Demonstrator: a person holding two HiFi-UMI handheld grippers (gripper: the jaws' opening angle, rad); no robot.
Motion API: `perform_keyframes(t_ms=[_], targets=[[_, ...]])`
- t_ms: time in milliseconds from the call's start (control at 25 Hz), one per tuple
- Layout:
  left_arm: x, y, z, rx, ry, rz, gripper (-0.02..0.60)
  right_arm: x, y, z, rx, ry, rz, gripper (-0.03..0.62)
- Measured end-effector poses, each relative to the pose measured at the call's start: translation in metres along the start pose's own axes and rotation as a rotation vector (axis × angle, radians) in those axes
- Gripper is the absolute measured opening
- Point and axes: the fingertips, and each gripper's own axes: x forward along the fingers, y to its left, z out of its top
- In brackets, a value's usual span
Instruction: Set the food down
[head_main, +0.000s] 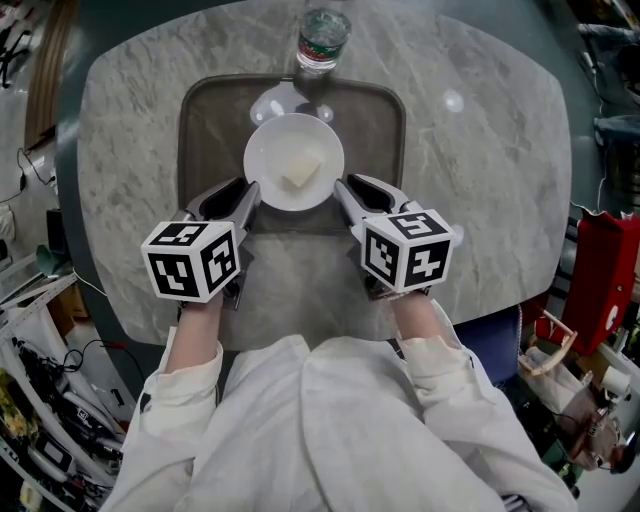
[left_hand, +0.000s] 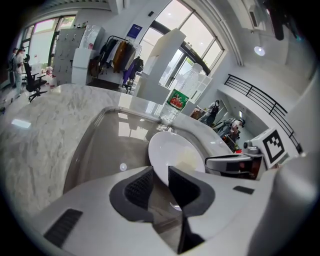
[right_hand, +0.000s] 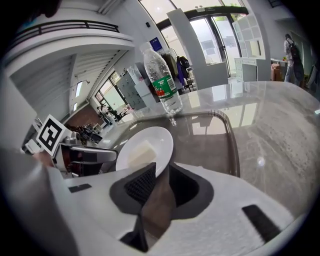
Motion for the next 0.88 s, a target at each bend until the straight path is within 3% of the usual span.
perform_keyframes(t_ms=[320, 520, 880], targets=[[-0.025, -0.012, 0.002, 0.005, -0.103, 0.022, 0.083, -0.028, 0.011, 0.001, -0.050, -0.071, 0.030, 0.044], [-0.045, -0.039, -0.001, 0.034, -0.193, -0.008, 0.081, -0.057, 0.030, -0.009, -0.133, -0.091, 0.101, 0.043], [-0.090, -0.127, -0.038, 0.095, -0.322, -0.183, 0.078, -0.130, 0.071, -0.046, -0.240, -0.150, 0.318, 0.011]])
